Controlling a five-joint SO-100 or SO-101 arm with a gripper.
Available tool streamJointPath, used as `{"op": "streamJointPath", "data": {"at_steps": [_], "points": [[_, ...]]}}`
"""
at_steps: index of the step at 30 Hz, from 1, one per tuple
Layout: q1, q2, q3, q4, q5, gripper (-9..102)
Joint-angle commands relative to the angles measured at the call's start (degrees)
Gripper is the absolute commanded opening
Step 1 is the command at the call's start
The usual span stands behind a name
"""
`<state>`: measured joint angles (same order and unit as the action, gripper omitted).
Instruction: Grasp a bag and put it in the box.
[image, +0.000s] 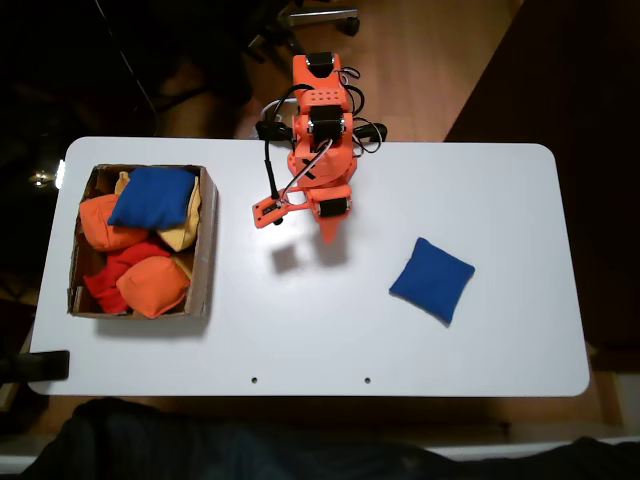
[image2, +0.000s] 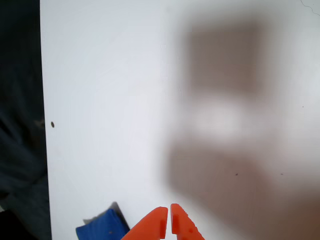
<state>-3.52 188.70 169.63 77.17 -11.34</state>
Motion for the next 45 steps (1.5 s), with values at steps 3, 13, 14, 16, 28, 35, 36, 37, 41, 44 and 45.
{"op": "streamJointPath", "data": {"at_steps": [3,13,14,16,28,35,36,37,41,44,45], "points": [[-0.2,0.2,-1.6,0.1,-0.4,0],[-0.2,0.2,-1.6,0.1,-0.4,0],[-0.2,0.2,-1.6,0.1,-0.4,0],[-0.2,0.2,-1.6,0.1,-0.4,0],[-0.2,0.2,-1.6,0.1,-0.4,0],[-0.2,0.2,-1.6,0.1,-0.4,0],[-0.2,0.2,-1.6,0.1,-0.4,0],[-0.2,0.2,-1.6,0.1,-0.4,0],[-0.2,0.2,-1.6,0.1,-0.4,0],[-0.7,0.2,-1.6,0.1,-0.8,0],[-1.4,0.2,-1.6,0.1,-1.4,0]]}}
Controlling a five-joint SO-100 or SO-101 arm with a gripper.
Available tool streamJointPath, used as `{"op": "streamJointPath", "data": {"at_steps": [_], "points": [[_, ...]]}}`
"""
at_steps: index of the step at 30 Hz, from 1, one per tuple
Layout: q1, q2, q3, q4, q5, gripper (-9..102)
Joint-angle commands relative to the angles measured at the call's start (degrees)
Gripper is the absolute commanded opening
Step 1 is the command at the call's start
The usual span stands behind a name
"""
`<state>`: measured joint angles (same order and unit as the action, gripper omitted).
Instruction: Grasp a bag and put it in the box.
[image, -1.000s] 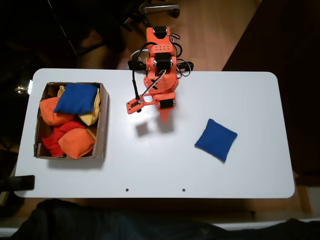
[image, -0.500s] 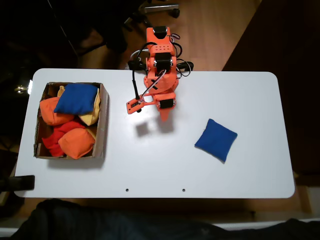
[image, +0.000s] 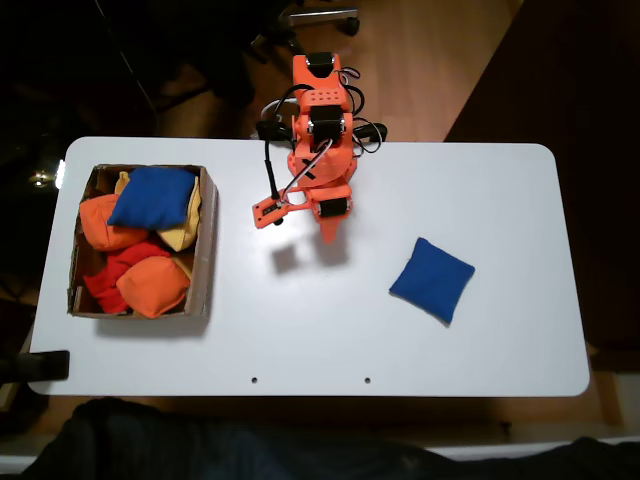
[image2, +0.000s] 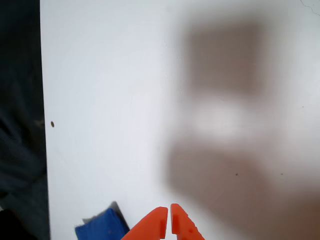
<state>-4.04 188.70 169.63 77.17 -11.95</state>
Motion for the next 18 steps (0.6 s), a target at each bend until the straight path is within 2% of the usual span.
{"op": "streamJointPath", "data": {"at_steps": [1,8,18], "points": [[-1.1,0.2,-1.6,0.1,-0.9,0],[3.6,0.2,-1.6,-0.1,3.3,1],[4.2,0.2,-1.7,0.1,3.0,0]]}}
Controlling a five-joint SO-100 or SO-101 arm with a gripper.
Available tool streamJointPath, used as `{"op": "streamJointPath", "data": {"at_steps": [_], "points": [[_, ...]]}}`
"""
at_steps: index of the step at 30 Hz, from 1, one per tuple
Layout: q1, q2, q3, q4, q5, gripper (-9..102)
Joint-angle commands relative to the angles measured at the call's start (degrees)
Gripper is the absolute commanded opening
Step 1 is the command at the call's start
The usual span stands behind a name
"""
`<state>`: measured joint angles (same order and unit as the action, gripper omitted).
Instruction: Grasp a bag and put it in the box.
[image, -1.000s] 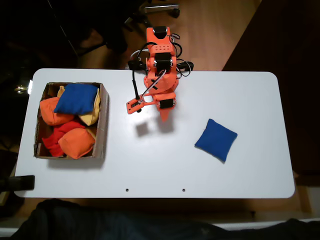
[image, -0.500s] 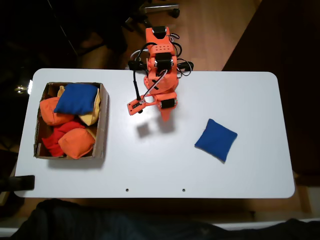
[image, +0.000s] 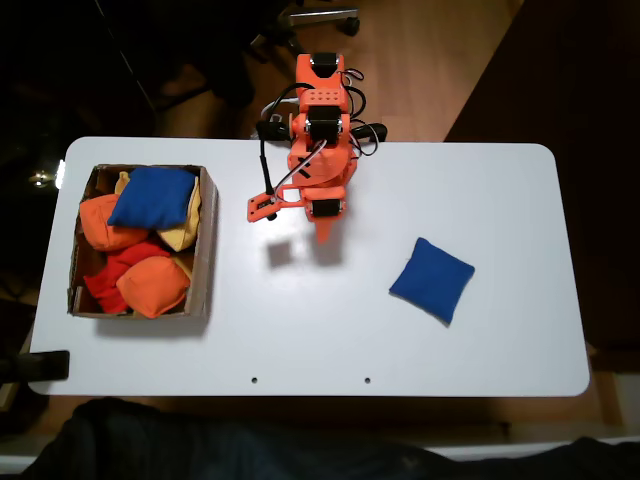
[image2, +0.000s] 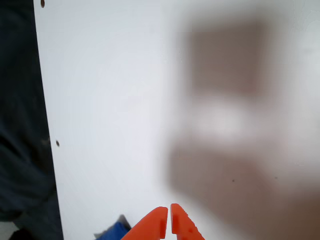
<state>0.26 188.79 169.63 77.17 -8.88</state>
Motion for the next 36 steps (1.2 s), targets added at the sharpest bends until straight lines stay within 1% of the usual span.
{"op": "streamJointPath", "data": {"at_steps": [1,5,8,18,23,26,36], "points": [[-0.5,0.1,-1.7,-0.1,0.0,0],[-0.9,0.1,-1.6,-0.9,0.4,0],[-0.7,0.1,-2.1,-1.5,2.6,0],[-7.3,-1.3,-12.7,-1.1,4.0,0],[-9.1,-13.4,-22.2,-1.1,5.9,0],[-10.2,-20.9,-29.7,0.3,6.9,0],[-11.7,-31.6,-43.4,3.7,7.4,0]]}}
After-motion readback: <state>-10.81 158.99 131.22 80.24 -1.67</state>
